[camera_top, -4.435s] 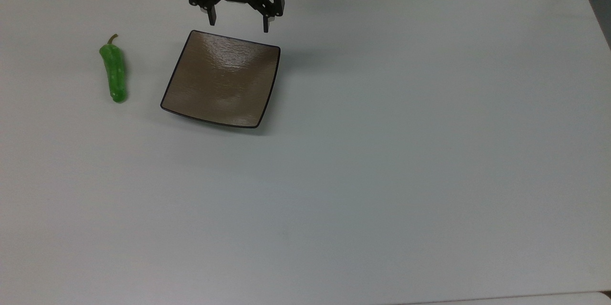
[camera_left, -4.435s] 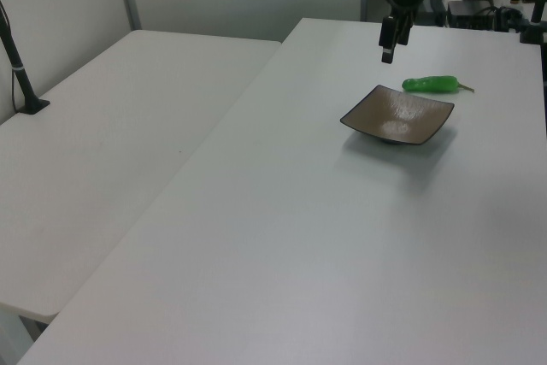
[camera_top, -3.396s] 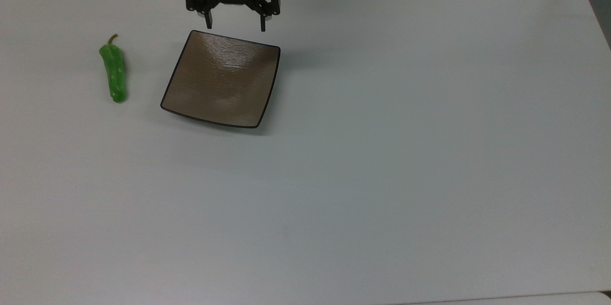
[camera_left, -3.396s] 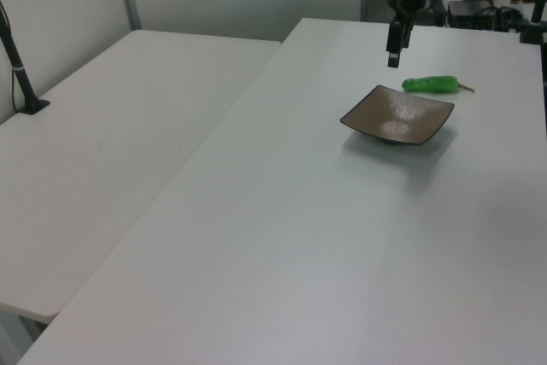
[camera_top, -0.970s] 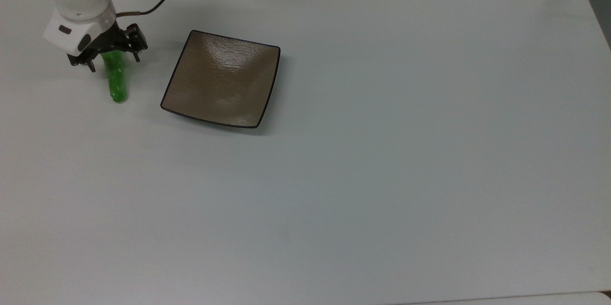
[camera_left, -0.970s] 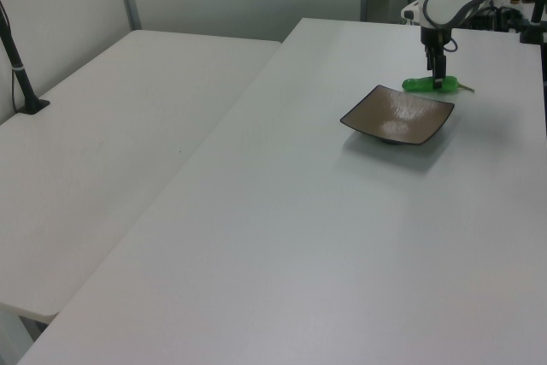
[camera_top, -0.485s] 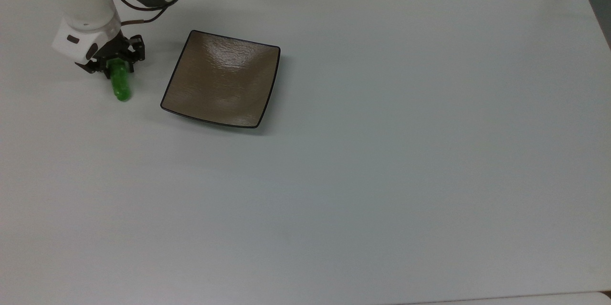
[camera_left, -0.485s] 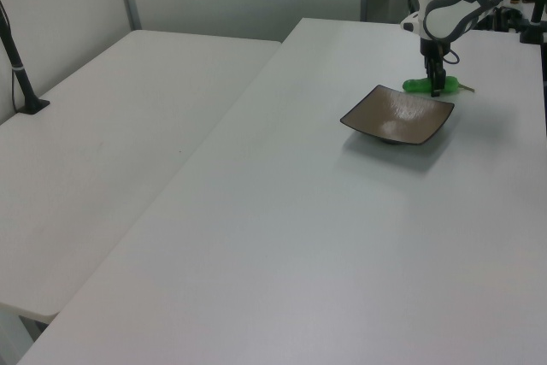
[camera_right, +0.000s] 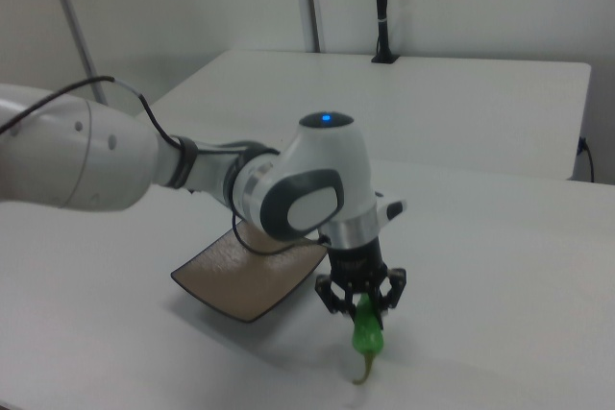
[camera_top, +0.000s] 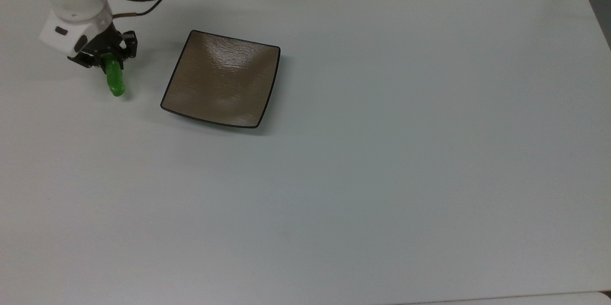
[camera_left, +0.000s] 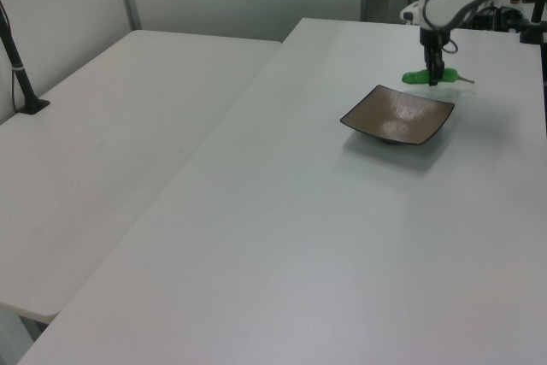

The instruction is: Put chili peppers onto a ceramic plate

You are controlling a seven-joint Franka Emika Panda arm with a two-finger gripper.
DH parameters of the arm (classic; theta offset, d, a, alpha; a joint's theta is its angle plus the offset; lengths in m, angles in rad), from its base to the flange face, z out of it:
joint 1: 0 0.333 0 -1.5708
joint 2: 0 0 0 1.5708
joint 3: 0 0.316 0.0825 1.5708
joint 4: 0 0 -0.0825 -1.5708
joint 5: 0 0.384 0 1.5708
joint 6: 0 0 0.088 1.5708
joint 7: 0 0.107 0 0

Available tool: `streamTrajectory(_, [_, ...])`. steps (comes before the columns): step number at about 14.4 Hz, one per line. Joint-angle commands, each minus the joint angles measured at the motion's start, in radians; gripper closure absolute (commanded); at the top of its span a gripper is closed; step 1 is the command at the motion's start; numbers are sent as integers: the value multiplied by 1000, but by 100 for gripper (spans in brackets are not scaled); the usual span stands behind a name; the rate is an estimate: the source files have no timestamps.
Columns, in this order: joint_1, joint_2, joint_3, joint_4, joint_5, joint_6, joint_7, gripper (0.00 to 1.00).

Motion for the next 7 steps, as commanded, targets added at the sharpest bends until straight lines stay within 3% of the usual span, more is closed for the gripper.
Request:
streamTrajectory(1, [12, -69, 3, 104, 123, -193, -11, 82])
streamTrajectory(3, [44, -80, 25, 127, 189, -250, 24, 82])
streamTrajectory(5, [47, -79, 109, 128, 203, -243, 174, 78])
streamTrajectory(7, [48, -79, 153, 128, 203, -242, 253, 74])
